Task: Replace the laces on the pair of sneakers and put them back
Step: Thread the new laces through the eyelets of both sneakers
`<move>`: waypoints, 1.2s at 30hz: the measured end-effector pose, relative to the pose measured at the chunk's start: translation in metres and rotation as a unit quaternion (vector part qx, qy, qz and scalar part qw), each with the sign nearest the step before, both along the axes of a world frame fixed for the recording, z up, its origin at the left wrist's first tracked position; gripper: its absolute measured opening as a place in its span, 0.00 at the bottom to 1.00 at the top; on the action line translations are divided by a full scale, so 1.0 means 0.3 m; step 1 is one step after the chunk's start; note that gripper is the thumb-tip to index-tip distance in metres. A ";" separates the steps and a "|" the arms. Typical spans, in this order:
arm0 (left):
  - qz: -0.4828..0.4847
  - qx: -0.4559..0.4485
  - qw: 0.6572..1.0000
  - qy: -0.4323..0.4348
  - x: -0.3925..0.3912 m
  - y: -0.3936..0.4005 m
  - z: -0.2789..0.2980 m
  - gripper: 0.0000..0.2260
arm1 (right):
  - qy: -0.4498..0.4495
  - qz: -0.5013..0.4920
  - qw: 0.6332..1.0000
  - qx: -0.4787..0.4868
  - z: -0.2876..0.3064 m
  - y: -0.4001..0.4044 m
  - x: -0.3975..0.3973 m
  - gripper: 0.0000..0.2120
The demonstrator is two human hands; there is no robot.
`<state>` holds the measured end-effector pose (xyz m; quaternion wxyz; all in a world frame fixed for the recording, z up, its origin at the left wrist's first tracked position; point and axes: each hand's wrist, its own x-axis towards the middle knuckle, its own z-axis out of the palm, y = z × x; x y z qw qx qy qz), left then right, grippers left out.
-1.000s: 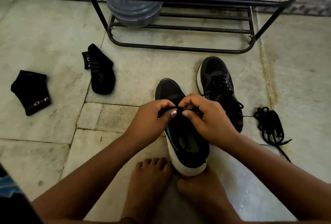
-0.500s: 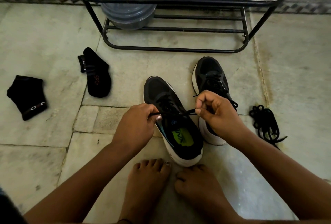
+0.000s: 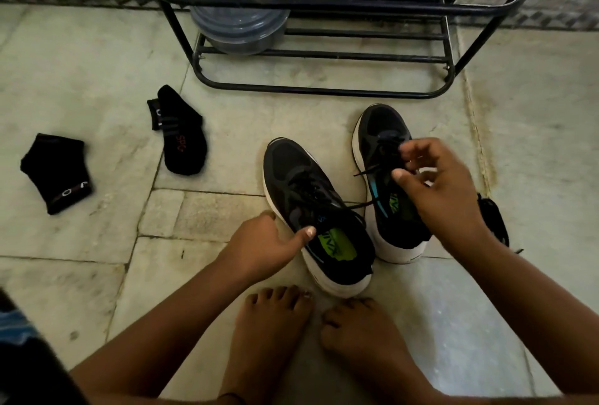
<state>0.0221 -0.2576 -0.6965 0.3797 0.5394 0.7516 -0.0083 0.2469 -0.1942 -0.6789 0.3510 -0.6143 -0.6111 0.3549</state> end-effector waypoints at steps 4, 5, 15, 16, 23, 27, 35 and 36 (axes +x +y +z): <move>-0.008 -0.016 0.998 -0.058 0.036 0.001 -0.019 0.24 | -0.018 -0.060 0.993 -0.101 -0.070 0.018 0.076 0.30; -0.011 -0.008 0.998 -0.062 0.042 0.006 -0.024 0.23 | 0.020 -0.064 0.984 -0.163 -0.073 0.021 0.085 0.34; -0.022 0.109 0.990 -0.091 0.081 0.042 -0.093 0.22 | -0.224 0.224 0.917 -0.243 -0.422 -0.454 -0.095 0.10; -0.021 0.108 0.988 -0.105 0.086 0.035 -0.103 0.24 | -0.233 0.251 0.915 -0.215 -0.421 -0.510 -0.131 0.11; 0.107 0.072 0.952 -0.277 0.136 0.010 -0.134 0.33 | -0.319 0.346 0.875 -0.119 -0.418 -0.500 -0.125 0.14; 0.123 0.074 0.946 -0.289 0.142 0.009 -0.130 0.31 | -0.319 0.328 0.888 -0.049 -0.415 -0.496 -0.127 0.14; 0.115 0.104 0.941 -0.300 0.129 0.016 -0.069 0.29 | -0.374 0.348 0.860 -0.021 -0.414 -0.506 -0.138 0.13; 0.106 0.111 0.942 -0.298 0.122 0.021 -0.060 0.29 | -0.374 0.347 0.860 -0.024 -0.412 -0.506 -0.141 0.13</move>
